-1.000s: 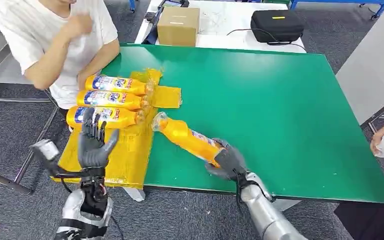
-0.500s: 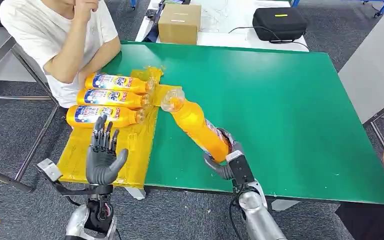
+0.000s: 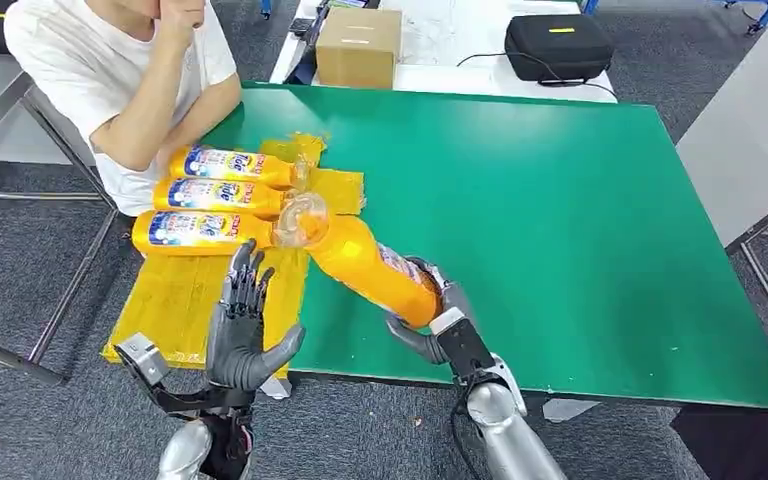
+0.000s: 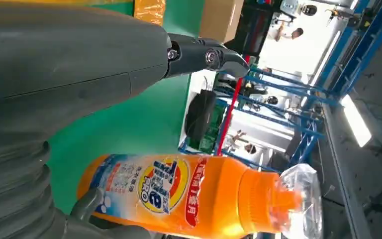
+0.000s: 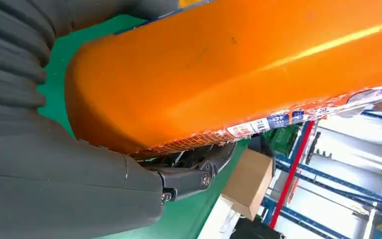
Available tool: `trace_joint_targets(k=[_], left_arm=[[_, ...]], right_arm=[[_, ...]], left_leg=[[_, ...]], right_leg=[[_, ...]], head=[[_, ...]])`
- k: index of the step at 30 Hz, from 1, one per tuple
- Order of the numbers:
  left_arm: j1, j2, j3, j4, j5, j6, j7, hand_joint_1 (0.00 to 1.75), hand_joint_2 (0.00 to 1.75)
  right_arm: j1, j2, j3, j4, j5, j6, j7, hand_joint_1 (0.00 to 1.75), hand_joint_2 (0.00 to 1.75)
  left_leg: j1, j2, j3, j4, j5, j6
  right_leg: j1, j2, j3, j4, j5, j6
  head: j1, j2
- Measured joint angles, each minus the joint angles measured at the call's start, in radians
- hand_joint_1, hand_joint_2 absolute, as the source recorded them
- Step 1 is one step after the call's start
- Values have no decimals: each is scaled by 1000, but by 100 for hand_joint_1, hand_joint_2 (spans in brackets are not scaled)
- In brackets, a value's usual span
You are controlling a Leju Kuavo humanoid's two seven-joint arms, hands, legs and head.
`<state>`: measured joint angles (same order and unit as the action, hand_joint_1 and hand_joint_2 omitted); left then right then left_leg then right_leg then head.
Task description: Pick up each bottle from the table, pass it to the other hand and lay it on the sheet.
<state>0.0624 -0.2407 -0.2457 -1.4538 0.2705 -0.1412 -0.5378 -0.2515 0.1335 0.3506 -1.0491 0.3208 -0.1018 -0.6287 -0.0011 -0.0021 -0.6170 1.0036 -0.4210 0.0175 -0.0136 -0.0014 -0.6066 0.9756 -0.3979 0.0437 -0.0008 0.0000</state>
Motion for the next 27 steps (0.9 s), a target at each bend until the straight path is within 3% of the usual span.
trace_joint_targets(k=[7, 17, 25, 26, 27], left_arm=[[-9, -6, -23, 15, 57, -42, 50, 0, 175], [-60, -11, -51, 29, 106, -78, 89, 0, 175], [-60, -7, -62, 29, 38, -79, 83, 0, 175], [-61, -7, -64, 29, 27, -61, 90, 45, 175], [-63, -7, -64, 29, 19, -42, 99, 175, 175]], right_arm=[[-10, 14, 74, 0, 110, -20, 2, 175, 175], [-34, 43, 205, 35, 81, 18, -27, 175, 175], [-96, 69, 214, 135, 105, -2, 84, 175, 175], [-101, 76, 217, 146, 110, -1, 90, 175, 175], [-105, 81, 219, 153, 113, -1, 92, 175, 175]], left_leg=[[0, 0, 0, 0, 0, 0], [0, 0, -1, 0, 0, 0], [0, 0, -1, 0, 0, 0], [0, 0, -1, 0, 0, 0], [0, 0, -1, 0, 0, 0]], right_leg=[[0, 0, -1, 0, 0, 0], [0, 0, -1, 0, 0, 0], [0, 0, -1, 0, 0, 0], [0, 0, -1, 0, 0, 0], [0, 0, -1, 0, 0, 0]], head=[[0, 0], [0, 0], [0, 0], [0, 0], [0, 0]])
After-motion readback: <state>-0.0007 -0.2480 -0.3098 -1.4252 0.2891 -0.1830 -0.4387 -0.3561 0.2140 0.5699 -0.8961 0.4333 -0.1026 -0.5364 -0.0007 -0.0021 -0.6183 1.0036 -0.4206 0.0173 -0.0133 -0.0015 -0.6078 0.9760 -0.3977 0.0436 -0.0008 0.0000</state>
